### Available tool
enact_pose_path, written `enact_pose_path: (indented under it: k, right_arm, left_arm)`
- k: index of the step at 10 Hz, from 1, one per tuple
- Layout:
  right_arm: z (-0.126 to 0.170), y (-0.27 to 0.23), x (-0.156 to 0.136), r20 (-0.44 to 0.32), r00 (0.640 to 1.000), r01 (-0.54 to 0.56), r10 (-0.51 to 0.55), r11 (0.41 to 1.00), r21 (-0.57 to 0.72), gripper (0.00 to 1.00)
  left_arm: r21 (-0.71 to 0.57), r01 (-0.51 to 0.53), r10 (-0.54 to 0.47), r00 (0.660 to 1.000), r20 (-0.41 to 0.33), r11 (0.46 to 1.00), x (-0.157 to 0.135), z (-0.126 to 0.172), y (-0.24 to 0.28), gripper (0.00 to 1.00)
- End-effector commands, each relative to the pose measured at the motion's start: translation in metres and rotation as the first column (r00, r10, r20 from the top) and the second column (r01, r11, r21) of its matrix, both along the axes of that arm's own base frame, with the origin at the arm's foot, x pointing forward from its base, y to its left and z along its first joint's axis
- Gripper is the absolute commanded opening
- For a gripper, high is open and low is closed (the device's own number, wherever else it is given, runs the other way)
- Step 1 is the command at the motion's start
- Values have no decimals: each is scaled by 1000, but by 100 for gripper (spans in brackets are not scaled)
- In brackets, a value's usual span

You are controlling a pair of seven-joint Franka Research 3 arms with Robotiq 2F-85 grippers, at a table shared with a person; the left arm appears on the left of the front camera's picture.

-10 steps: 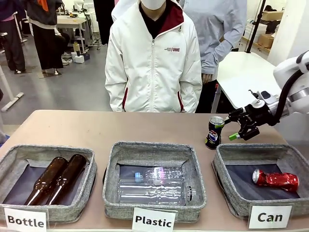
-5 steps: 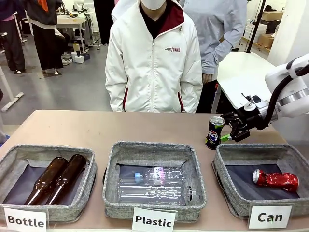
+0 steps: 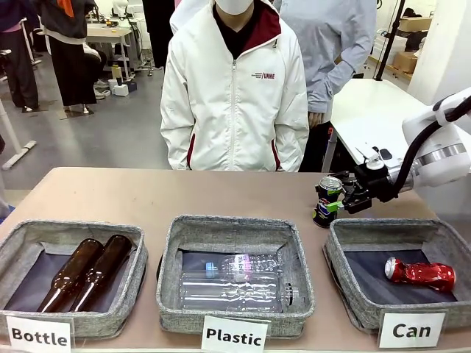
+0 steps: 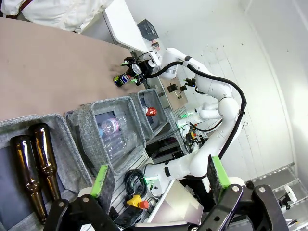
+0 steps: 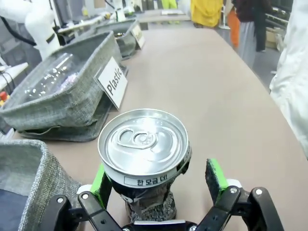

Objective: Sort the can waste into the basket.
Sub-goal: Pick up the can waste from the table and place it in the right Fabric basket.

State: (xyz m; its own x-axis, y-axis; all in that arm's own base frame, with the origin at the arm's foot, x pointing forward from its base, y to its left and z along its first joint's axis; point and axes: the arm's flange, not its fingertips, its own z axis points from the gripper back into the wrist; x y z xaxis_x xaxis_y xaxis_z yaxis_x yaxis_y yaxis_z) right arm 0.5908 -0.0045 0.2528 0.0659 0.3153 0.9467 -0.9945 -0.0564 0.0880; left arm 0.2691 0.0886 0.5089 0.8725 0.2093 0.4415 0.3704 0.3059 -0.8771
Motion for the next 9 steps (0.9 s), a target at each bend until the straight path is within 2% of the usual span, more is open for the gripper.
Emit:
enact_pose_path:
  k: [1, 2, 3, 4, 5, 6, 9]
  right_arm:
    - [7, -4, 10, -38, 999, -17, 18, 1000, 15, 100]
    - [7, -5, 9, -34, 999, -31, 31, 999, 9, 47]
    - [6, -5, 9, -37, 999, -38, 38, 999, 7, 47]
    - [6, -5, 8, -38, 998, -41, 41, 999, 0, 0]
    - [6, -5, 8, -38, 999, -36, 36, 999, 0, 43]
    - [5, -5, 9, -39, 999, -31, 31, 1000, 4, 0]
    - [7, -5, 7, -34, 998, -44, 45, 999, 11, 0]
  left_arm:
    - [-13, 3, -3, 1000, 16, 1000, 0, 3, -2, 100]
    - [-13, 3, -3, 1000, 16, 1000, 0, 3, -2, 100]
    - [-13, 3, -3, 1000, 16, 1000, 0, 3, -2, 100]
    - [-13, 3, -3, 1000, 16, 1000, 0, 3, -2, 100]
    - [-13, 3, -3, 1000, 16, 1000, 0, 3, -2, 100]
    - [-13, 3, -3, 1000, 16, 1000, 0, 3, -2, 100]
    - [-13, 3, -3, 1000, 16, 1000, 0, 3, -2, 100]
